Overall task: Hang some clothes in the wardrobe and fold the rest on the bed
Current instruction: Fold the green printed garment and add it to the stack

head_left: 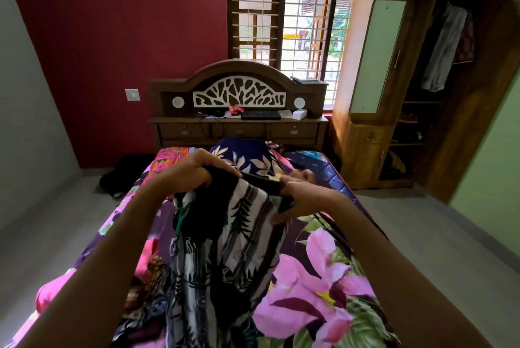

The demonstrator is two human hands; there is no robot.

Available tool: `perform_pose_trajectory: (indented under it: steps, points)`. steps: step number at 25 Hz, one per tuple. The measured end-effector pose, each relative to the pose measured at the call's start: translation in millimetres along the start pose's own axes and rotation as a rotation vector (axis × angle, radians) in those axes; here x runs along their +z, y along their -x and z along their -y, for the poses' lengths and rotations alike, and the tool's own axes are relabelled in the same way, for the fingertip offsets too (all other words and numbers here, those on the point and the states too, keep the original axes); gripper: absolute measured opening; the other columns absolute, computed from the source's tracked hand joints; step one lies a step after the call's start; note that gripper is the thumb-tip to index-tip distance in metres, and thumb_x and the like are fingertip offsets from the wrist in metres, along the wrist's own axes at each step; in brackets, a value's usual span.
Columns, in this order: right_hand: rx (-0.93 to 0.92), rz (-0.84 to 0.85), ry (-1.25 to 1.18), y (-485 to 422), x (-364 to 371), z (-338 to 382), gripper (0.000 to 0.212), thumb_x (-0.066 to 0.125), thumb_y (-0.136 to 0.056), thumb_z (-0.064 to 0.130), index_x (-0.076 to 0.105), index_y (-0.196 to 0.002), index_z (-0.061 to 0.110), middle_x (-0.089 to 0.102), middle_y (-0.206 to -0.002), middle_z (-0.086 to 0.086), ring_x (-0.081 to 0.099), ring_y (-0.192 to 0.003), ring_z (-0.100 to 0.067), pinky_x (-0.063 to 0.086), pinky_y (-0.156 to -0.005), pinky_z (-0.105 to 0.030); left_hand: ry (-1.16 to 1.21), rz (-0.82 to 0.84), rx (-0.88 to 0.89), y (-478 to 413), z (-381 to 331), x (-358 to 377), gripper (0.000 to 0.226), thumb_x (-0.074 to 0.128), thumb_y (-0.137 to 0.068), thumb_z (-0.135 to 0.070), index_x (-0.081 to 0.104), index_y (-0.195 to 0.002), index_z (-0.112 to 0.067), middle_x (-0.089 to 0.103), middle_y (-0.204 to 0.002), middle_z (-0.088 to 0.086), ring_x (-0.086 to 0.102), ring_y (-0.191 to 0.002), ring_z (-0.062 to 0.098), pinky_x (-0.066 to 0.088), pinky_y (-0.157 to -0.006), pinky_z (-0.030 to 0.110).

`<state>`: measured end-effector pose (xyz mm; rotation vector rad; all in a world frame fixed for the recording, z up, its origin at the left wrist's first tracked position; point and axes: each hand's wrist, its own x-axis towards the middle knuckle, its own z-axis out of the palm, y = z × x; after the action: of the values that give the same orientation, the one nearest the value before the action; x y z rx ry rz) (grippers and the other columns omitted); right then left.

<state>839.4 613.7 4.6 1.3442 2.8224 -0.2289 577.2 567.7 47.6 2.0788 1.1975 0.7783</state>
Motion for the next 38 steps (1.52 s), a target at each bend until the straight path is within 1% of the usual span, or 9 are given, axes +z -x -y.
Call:
perform_pose_trajectory:
  steps: [3,8,12,15,19,22,29,32,38]
  points:
    - [0.156,-0.190,-0.015,6,-5,-20,0.034,0.070,-0.076,0.051,0.071,-0.102,0.028,0.029,-0.109,0.004,0.024,-0.104,-0.016,0.022,-0.100,-0.039,-0.035,-0.143,-0.043,7,5,-19,0.060,0.045,-0.054,0.010,0.074,-0.068,-0.040,0.070,-0.067,-0.013,0.063,-0.068,0.003,0.051,-0.064,0.025]
    - [-0.143,-0.645,-0.711,22,-48,-9,0.016,0.077,-0.074,0.004,0.069,-0.083,0.014,0.069,-0.085,0.000,0.065,-0.080,-0.015,0.055,-0.074,-0.033,-0.181,-0.351,-0.034,9,12,-37,0.048,0.053,-0.068,0.025,0.068,-0.066,-0.021,0.063,-0.059,-0.004,0.058,-0.055,0.002,0.049,-0.055,0.016]
    - [-0.193,-0.889,-1.005,27,-65,6,0.036,0.071,-0.070,-0.015,0.058,-0.085,0.016,0.070,-0.085,-0.003,0.068,-0.081,-0.009,0.056,-0.073,-0.023,-0.156,-0.157,-0.157,16,23,-43,0.014,0.065,-0.058,-0.004,0.070,-0.070,-0.010,0.056,-0.057,-0.003,0.052,-0.053,0.005,0.041,-0.051,0.018]
    - [-0.188,-0.987,-1.028,24,-59,14,0.033,0.067,-0.076,-0.014,0.059,-0.092,0.014,0.066,-0.094,-0.017,0.068,-0.083,-0.011,0.056,-0.072,-0.022,-0.155,-0.020,-0.241,17,38,-32,0.022,0.058,-0.040,-0.032,0.070,-0.054,-0.020,0.046,-0.051,-0.009,0.041,-0.047,0.002,0.029,-0.047,0.021]
    - [-0.111,-1.143,-1.243,27,-62,5,0.028,0.061,-0.084,-0.009,0.062,-0.103,0.011,0.066,-0.102,-0.016,0.067,-0.091,-0.014,0.055,-0.076,-0.024,0.457,-0.119,-0.135,18,38,-2,0.018,0.073,-0.064,-0.002,0.069,-0.051,-0.014,0.057,-0.050,-0.007,0.053,-0.045,0.001,0.042,-0.045,0.013]
    - [-0.108,-1.268,-1.313,33,-72,-9,0.031,0.062,-0.083,-0.008,0.065,-0.100,0.018,0.067,-0.102,-0.012,0.065,-0.095,-0.020,0.054,-0.082,-0.029,0.781,-0.190,-0.036,13,36,19,0.027,0.061,-0.077,-0.018,0.070,-0.052,-0.017,0.058,-0.049,-0.002,0.055,-0.044,0.003,0.046,-0.044,0.014]
    - [-0.067,-1.272,-1.403,31,-59,-16,0.033,0.062,-0.083,-0.007,0.068,-0.095,0.023,0.071,-0.096,-0.002,0.067,-0.097,-0.020,0.054,-0.080,-0.031,0.784,-0.326,0.048,2,51,28,0.047,0.095,-0.033,-0.040,0.071,-0.065,-0.015,0.066,-0.063,-0.004,0.059,-0.051,0.004,0.046,-0.045,0.013]
    - [-0.076,-1.219,-1.408,32,-55,-14,0.034,0.062,-0.084,-0.005,0.070,-0.092,0.027,0.071,-0.097,-0.002,0.067,-0.100,-0.021,0.054,-0.079,-0.028,0.671,-0.138,0.083,6,43,22,0.049,0.087,-0.041,-0.011,0.065,-0.085,-0.011,0.068,-0.091,0.001,0.066,-0.077,0.009,0.054,-0.060,0.018]
    - [-0.134,-1.180,-1.433,27,-50,-12,0.030,0.063,-0.084,-0.004,0.069,-0.092,0.024,0.071,-0.098,-0.006,0.065,-0.103,-0.030,0.054,-0.087,-0.039,0.278,0.117,0.057,6,43,29,0.035,0.085,-0.055,-0.046,0.078,-0.081,-0.022,0.072,-0.097,-0.001,0.064,-0.088,0.009,0.050,-0.074,0.021]
